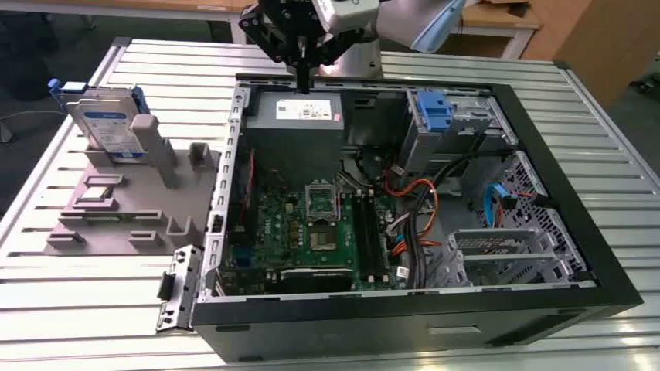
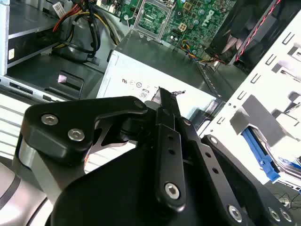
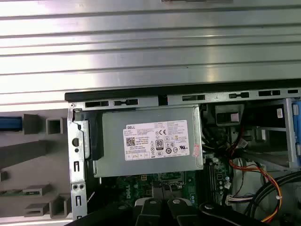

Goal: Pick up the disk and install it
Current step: 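Reach for the disk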

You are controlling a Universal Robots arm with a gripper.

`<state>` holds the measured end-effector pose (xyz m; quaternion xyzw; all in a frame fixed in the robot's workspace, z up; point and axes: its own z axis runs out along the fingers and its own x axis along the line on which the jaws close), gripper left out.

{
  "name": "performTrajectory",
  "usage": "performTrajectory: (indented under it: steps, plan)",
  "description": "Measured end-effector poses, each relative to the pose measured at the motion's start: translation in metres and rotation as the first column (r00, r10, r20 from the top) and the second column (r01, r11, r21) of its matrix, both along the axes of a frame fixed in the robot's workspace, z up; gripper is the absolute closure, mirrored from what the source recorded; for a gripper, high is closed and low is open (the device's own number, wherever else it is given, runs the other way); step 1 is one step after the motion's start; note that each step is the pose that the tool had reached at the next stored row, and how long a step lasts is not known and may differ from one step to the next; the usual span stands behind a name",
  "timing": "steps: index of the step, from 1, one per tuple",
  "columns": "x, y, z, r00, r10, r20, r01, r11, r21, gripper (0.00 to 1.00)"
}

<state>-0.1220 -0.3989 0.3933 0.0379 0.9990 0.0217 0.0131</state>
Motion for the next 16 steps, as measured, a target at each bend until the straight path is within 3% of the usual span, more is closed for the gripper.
performTrajectory:
  steps: [16]
  plan:
    - [-0.0028, 0.0, 0.0, 1.0, 0.0, 0.0, 0.0, 1.0, 0.0, 0.89]
